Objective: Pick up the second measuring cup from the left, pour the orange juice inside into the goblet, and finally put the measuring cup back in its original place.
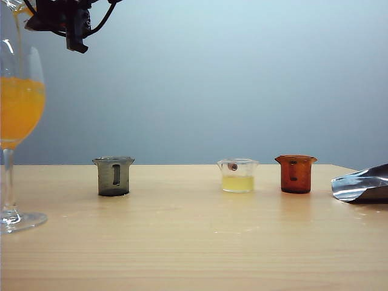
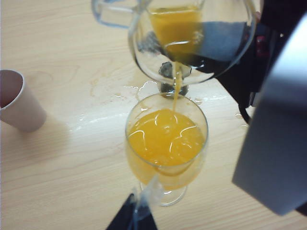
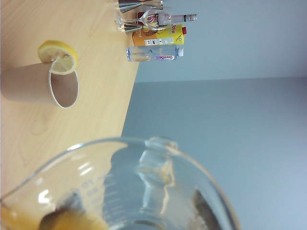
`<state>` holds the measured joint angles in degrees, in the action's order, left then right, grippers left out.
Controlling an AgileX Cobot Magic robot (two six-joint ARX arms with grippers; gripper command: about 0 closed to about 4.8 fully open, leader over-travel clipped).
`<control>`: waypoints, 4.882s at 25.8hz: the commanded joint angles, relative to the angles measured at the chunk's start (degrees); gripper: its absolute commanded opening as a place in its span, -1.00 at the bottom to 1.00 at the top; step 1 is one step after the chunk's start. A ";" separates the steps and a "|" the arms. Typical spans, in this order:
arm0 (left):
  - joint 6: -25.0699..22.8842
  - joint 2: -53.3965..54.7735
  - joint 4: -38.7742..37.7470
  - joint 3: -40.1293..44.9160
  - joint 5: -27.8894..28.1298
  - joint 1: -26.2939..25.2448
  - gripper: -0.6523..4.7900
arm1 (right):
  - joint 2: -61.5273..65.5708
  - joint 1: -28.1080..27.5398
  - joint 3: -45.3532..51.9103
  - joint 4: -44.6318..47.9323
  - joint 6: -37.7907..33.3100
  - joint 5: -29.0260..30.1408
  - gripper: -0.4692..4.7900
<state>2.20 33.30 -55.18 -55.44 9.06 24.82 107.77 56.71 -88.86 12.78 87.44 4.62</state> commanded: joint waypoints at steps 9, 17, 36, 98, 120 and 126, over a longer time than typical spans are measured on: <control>-0.02 -0.04 0.59 -0.22 -0.09 0.00 -0.77 | -0.57 0.17 -0.39 1.64 7.41 0.20 -0.38; -0.02 -0.04 0.59 -0.22 -0.09 0.00 -0.77 | -0.57 0.17 -0.39 1.64 10.16 0.22 -0.38; -0.02 -0.04 0.57 -0.22 -0.09 0.00 -0.77 | -0.57 0.04 -0.39 1.64 17.88 0.24 -0.38; -0.02 -0.04 0.61 -0.22 -0.09 0.00 -0.77 | 10.97 -10.86 29.14 34.12 -97.13 -28.94 -0.41; -0.02 -0.07 0.83 -0.22 -0.11 0.00 -0.77 | 20.52 -14.99 16.52 18.71 -100.87 -22.56 -0.42; -0.02 -0.07 0.83 -0.22 -0.09 0.02 -0.77 | 20.33 -14.82 16.50 22.47 -100.98 -22.49 0.71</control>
<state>2.22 33.28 -55.13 -55.44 9.06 24.84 128.14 41.85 -72.44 35.11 -12.97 -17.96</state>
